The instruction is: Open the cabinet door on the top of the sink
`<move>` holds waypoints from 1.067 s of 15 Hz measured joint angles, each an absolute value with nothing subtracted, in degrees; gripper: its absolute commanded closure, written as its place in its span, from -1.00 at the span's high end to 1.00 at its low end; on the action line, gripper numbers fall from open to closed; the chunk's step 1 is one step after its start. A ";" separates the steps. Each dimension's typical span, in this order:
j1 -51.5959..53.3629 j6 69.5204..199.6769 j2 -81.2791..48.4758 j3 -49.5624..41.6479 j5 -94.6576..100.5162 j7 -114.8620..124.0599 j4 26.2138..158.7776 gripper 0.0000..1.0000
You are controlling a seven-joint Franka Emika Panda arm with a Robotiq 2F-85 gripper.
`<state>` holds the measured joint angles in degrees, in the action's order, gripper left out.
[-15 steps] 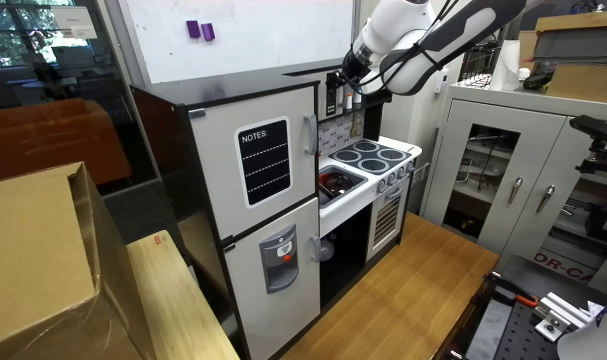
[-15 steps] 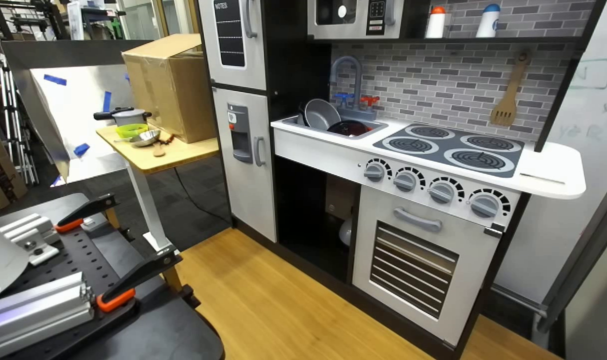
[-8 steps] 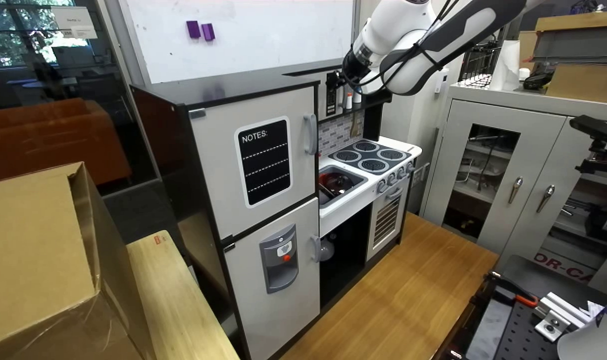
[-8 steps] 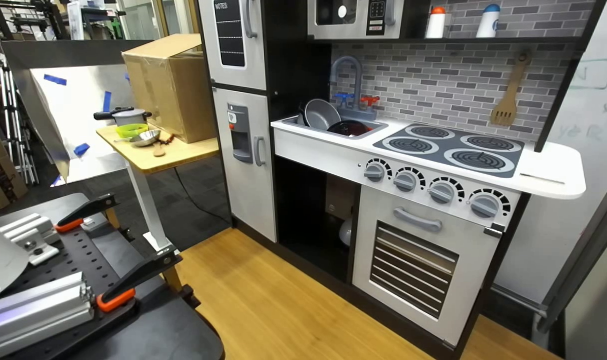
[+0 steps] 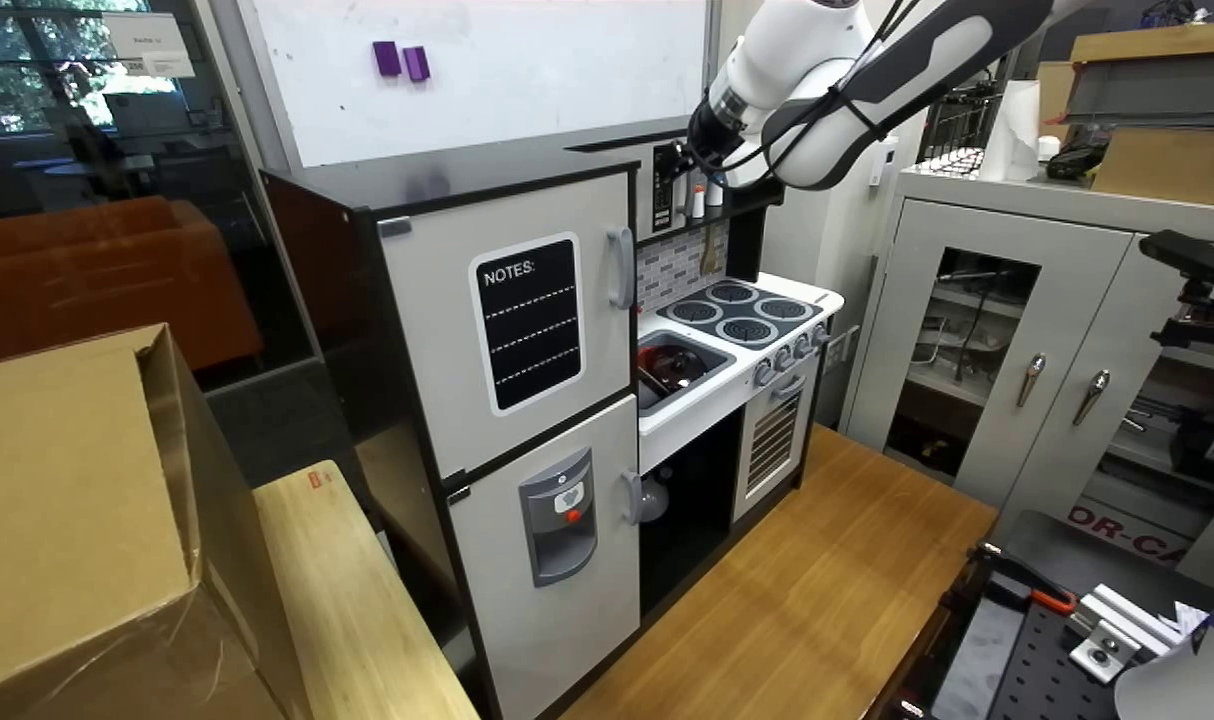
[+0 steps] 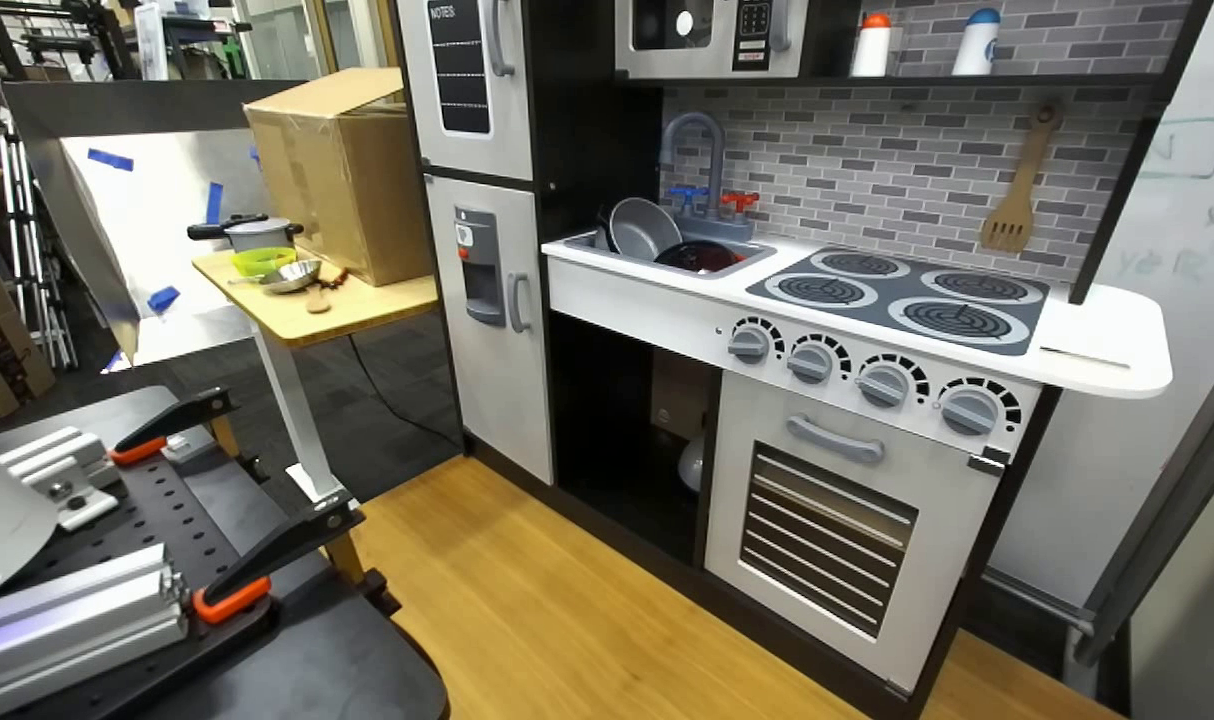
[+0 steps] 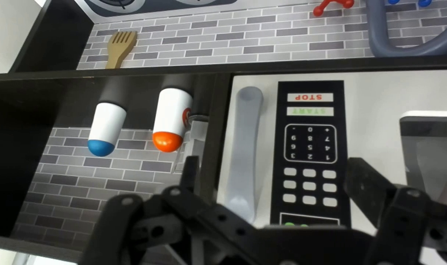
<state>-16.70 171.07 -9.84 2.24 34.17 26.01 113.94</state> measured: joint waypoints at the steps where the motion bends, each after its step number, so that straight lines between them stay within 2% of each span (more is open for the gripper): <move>1: -16.70 170.77 -9.85 1.79 34.55 26.29 113.70 1.00; 2: -16.70 170.38 -9.87 1.28 35.02 26.68 113.38 1.00; 3: -16.69 170.08 -9.92 0.80 35.49 27.04 113.07 0.80; 4: -16.69 169.84 -10.00 0.50 35.61 27.20 112.87 0.47; 14: -15.60 168.12 -11.51 0.92 34.82 27.67 112.71 -0.92; 16: -15.75 167.86 -11.51 0.76 34.44 27.68 112.65 -0.94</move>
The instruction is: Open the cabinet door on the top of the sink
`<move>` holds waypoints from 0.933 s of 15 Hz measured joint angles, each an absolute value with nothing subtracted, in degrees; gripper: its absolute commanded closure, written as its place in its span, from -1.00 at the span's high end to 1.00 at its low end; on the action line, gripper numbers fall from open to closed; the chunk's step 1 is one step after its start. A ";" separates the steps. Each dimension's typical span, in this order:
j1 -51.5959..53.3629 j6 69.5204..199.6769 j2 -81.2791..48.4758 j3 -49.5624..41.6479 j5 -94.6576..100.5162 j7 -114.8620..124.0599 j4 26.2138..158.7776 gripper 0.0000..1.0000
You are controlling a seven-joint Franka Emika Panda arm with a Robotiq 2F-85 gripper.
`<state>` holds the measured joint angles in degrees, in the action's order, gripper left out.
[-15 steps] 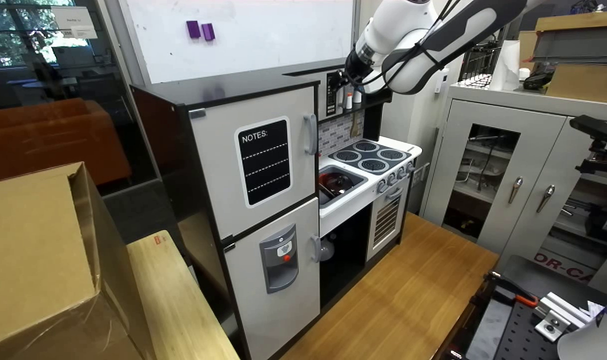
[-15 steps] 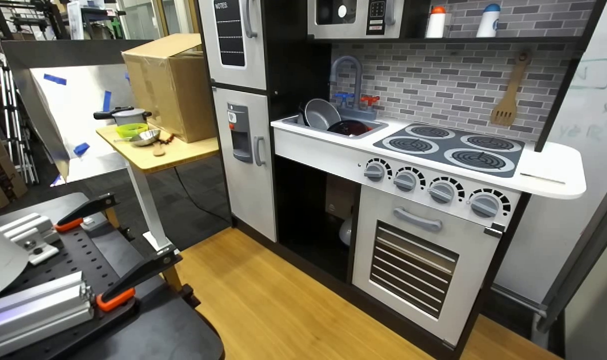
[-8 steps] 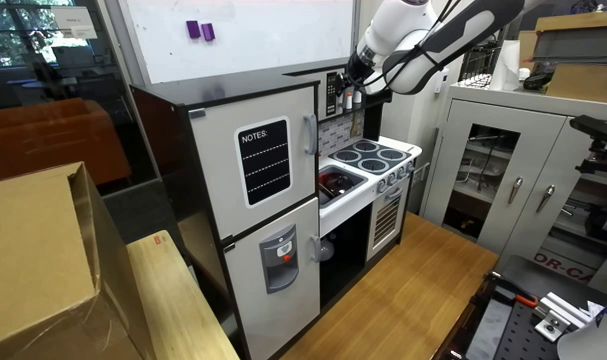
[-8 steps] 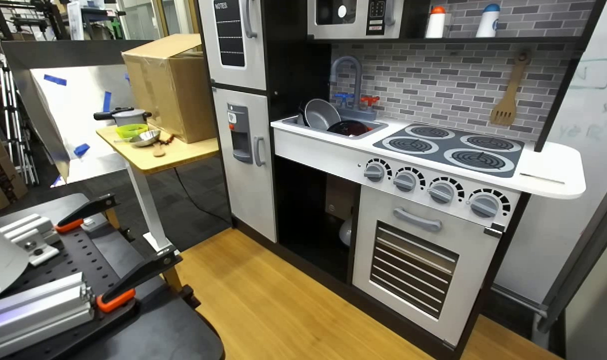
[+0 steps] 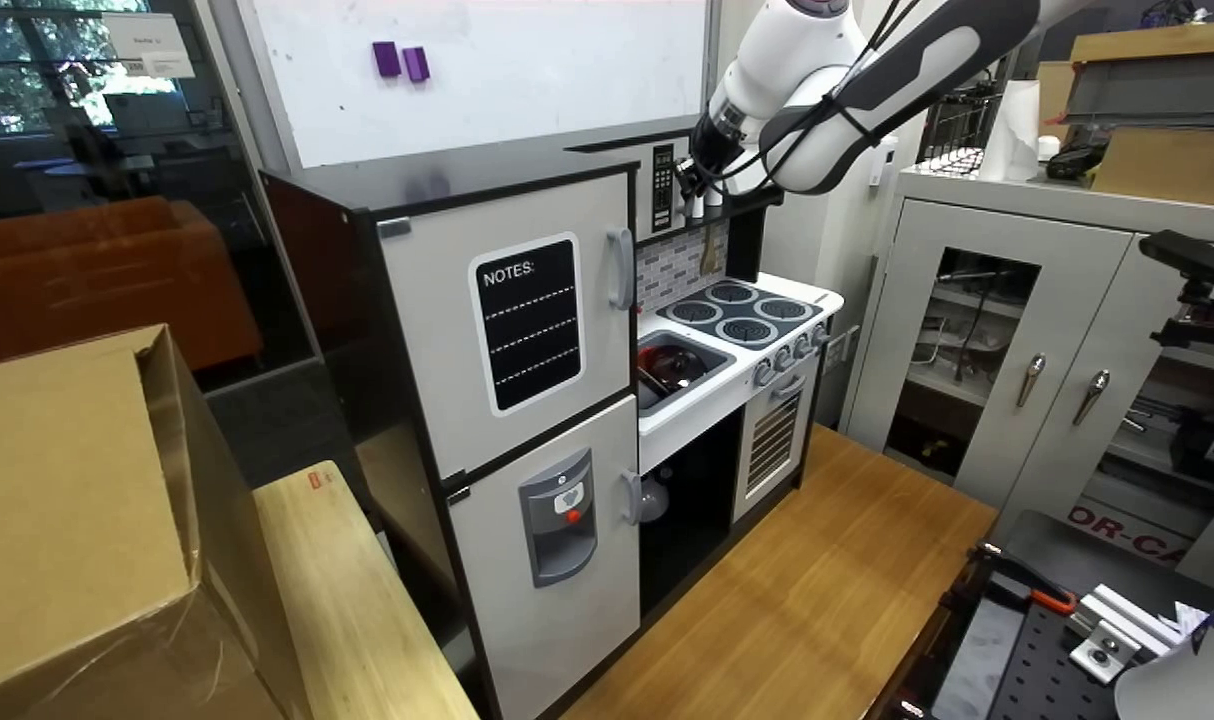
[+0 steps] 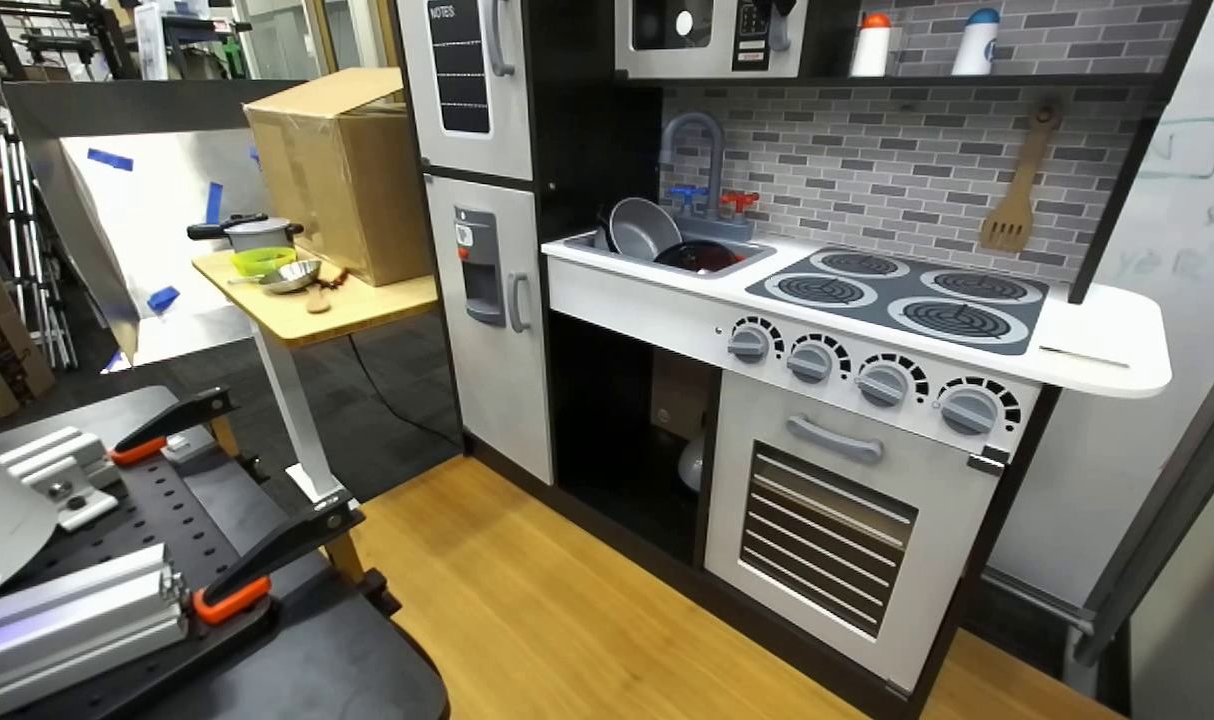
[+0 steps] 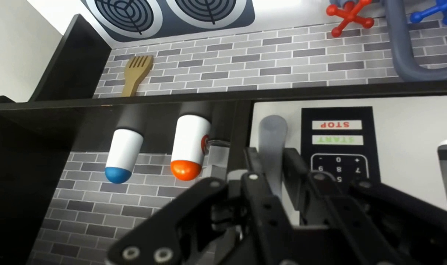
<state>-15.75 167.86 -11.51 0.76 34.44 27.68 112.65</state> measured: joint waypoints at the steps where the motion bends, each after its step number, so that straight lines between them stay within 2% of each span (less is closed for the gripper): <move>1: -15.75 167.85 -11.51 0.77 33.83 27.82 112.64 -0.90; 6: -15.75 167.77 -11.51 0.82 32.00 27.82 112.66 -0.83; 9: -15.75 167.77 -11.51 0.83 31.64 27.78 112.67 -0.90; 14: -15.78 167.93 -11.00 0.83 31.29 27.63 113.22 -0.90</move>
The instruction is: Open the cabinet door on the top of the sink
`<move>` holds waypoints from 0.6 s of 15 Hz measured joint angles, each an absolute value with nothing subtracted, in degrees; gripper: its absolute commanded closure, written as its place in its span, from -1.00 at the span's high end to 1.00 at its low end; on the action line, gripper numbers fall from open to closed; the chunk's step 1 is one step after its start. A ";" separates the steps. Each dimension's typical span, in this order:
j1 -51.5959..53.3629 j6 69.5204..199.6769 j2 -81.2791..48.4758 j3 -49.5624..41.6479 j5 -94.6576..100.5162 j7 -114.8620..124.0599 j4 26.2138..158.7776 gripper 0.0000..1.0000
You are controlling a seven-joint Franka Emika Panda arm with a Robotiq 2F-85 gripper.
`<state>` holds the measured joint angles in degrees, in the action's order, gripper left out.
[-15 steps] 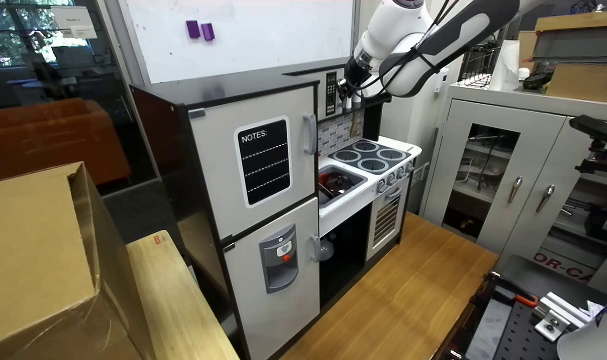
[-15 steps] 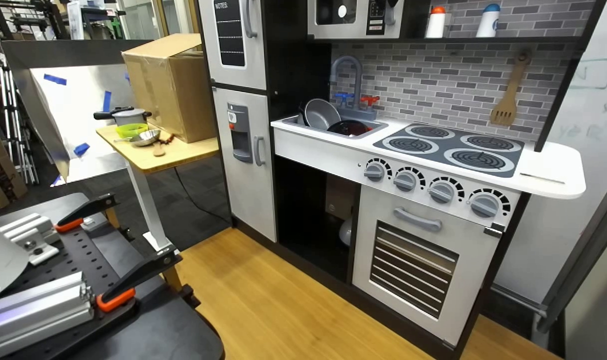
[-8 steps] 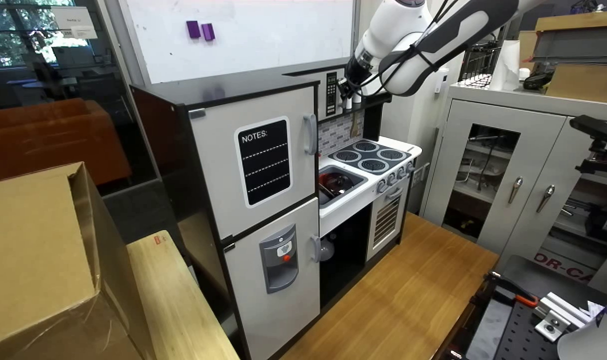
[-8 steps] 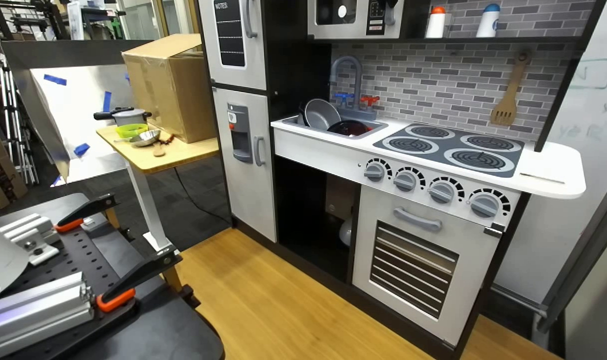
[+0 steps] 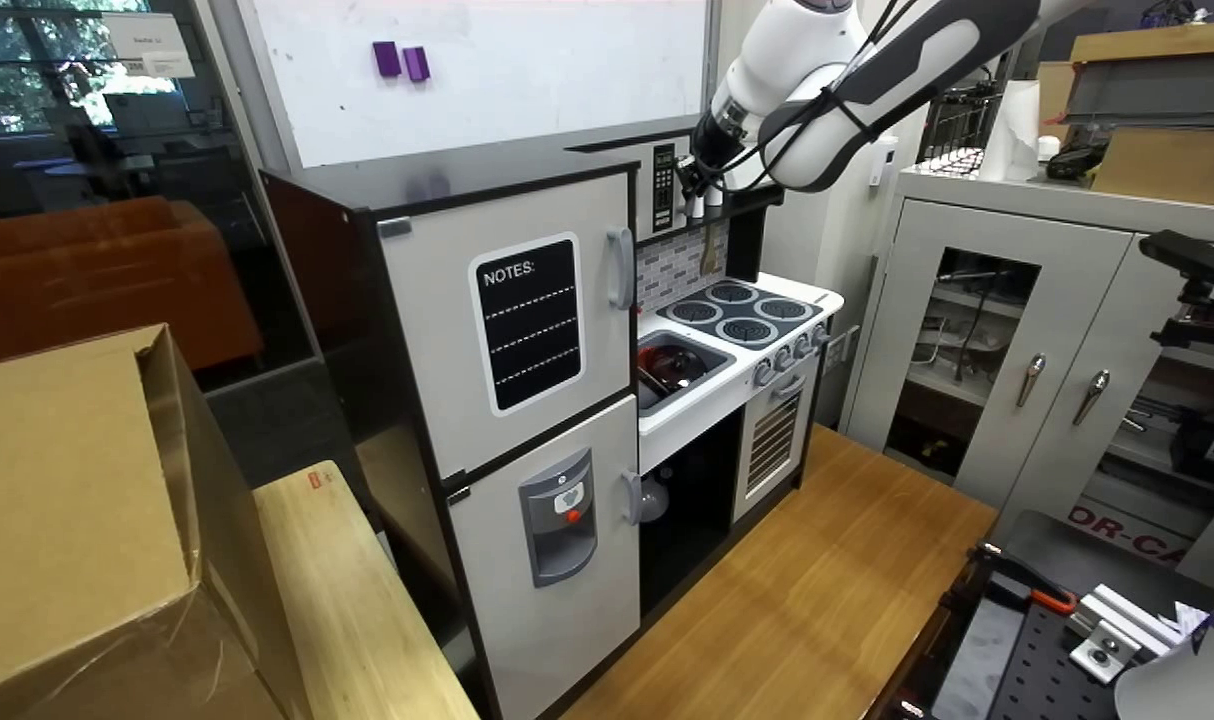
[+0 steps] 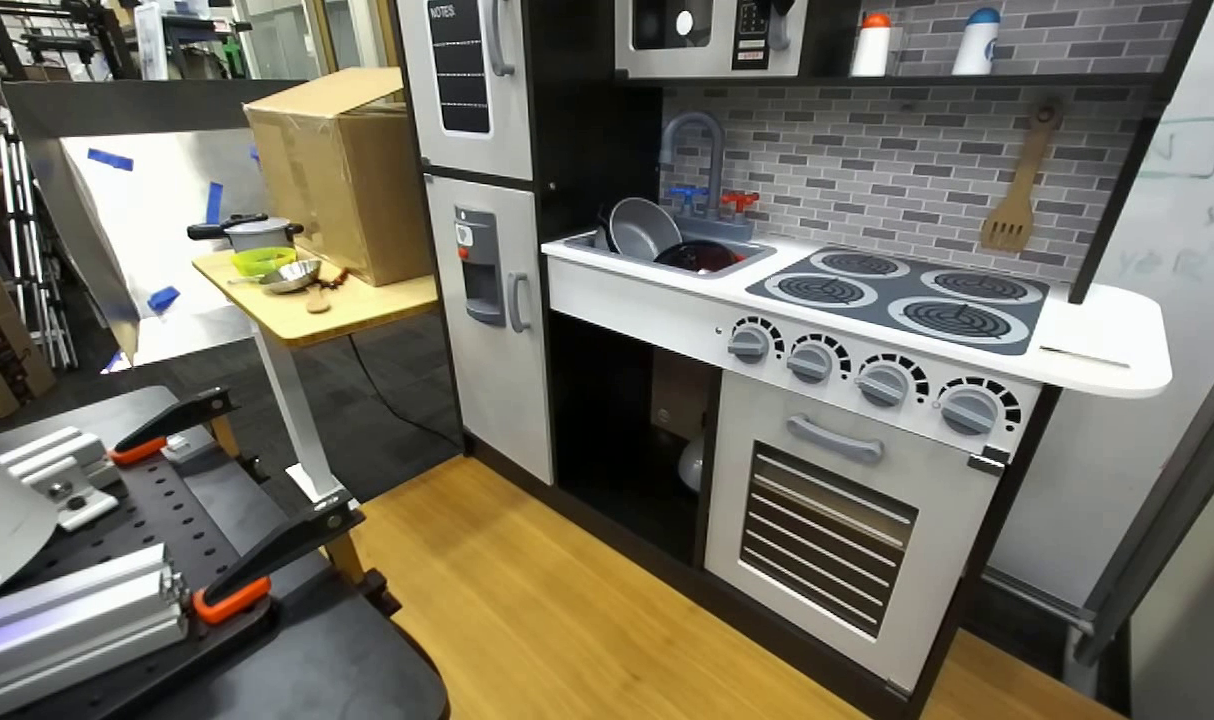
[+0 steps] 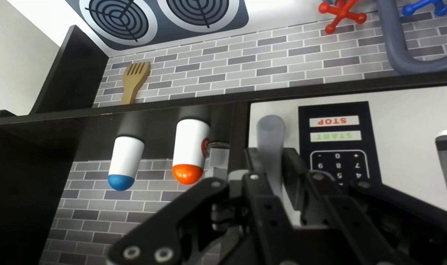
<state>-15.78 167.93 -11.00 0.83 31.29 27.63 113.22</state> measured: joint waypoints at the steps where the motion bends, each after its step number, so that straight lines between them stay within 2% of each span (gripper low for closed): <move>1: -15.81 168.02 -10.67 0.82 31.30 27.57 113.58 -0.90; 9: -16.17 169.42 -2.40 0.83 29.89 25.13 123.82 -0.90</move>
